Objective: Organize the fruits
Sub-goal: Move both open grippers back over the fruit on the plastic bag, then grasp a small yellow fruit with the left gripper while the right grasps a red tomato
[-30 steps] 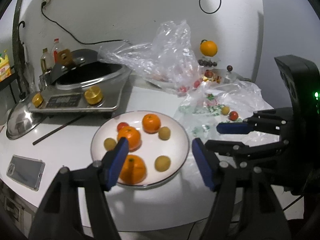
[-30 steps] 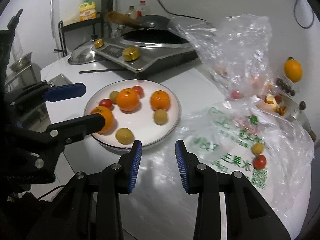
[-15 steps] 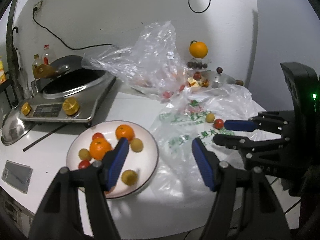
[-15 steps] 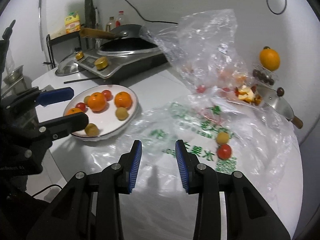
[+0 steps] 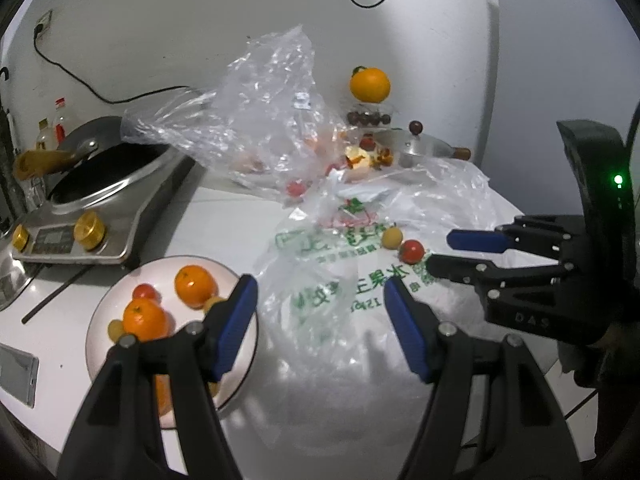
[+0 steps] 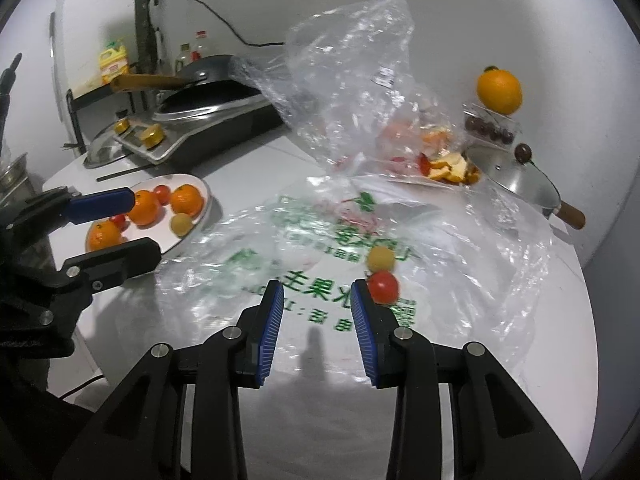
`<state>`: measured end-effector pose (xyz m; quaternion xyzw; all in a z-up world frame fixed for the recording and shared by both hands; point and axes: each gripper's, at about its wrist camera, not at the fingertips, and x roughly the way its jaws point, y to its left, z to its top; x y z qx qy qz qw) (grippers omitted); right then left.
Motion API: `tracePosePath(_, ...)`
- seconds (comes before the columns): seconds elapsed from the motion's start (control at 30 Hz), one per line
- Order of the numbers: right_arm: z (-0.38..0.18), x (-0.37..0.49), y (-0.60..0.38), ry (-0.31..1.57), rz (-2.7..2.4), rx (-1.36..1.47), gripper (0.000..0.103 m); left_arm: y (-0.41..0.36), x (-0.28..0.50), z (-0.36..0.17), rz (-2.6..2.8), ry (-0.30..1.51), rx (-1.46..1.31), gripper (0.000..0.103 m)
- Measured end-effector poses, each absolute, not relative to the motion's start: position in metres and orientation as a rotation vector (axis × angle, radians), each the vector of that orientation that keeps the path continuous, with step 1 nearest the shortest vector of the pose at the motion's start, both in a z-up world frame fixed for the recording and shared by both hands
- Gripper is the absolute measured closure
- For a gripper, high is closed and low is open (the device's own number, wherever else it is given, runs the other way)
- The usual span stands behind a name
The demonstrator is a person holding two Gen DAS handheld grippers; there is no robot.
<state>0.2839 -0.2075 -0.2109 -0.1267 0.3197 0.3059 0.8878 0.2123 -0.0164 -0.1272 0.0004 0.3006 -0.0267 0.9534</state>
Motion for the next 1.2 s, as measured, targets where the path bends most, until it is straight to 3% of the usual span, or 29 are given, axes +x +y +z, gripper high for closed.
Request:
tracePosePath(0.87,-0.255,0.366,-0.206,0.819,0.619,-0.302,0.066,-0.034,0.28,-0.156,-0.087,0.678,-0.025,0.036)
tracePosePath(0.93,-0.259,0.368,-0.205,0.83,0.629,-0.31,0.073,-0.036,0.283,-0.157,-0.09,0.688,-0.021,0.036)
tracePosePath(1.2,-0.252,0.367,-0.221,0.793,0.64,-0.277,0.074,-0.053,0.298,-0.159,-0.092,0.699,0.045,0.036)
